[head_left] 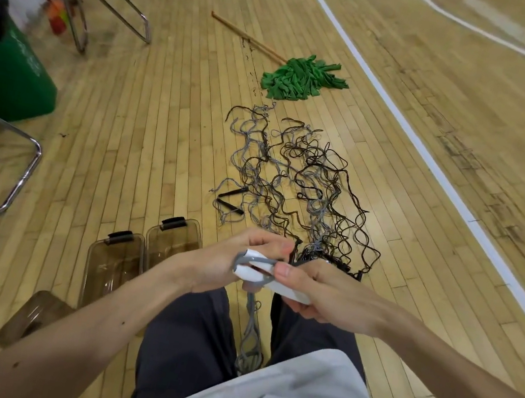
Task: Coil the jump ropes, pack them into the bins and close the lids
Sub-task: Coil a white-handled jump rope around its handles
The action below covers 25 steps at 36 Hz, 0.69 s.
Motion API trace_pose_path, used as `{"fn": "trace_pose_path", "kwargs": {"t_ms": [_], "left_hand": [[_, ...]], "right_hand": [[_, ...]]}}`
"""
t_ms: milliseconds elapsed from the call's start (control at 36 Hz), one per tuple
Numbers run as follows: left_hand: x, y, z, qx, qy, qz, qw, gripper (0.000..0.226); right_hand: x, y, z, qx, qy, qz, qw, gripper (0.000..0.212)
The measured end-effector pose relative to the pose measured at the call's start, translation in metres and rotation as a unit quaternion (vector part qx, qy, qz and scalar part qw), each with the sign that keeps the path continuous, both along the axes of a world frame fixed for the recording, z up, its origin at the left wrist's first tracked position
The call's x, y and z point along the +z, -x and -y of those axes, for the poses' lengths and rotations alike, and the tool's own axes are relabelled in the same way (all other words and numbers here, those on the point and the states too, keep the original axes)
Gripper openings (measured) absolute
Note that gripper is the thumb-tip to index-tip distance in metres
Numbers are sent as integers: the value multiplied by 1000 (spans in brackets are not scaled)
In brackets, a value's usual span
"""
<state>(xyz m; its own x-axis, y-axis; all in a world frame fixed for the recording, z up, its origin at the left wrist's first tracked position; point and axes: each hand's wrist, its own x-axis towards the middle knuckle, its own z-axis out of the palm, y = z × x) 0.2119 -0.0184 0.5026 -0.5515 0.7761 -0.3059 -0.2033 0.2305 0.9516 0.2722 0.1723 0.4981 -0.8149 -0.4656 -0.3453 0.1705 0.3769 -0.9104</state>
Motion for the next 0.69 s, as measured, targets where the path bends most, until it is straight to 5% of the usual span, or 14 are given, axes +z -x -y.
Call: {"fn": "trace_pose_path", "kwargs": {"t_ms": [194, 472, 611, 694], "left_hand": [[-2, -3, -4, 42, 25, 12, 999, 30], [-22, -9, 0, 60, 64, 40, 995, 40], [-14, -8, 1, 42, 128, -66, 989, 34], [-10, -11, 1, -2, 204, -245, 948, 30]], "right_hand": [[5, 7, -5, -64, 63, 12, 996, 61], [9, 28, -33, -193, 41, 2, 980, 81], [-8, 33, -42, -226, -21, 7, 974, 72], [-26, 35, -44, -237, -63, 9, 970, 72]]}}
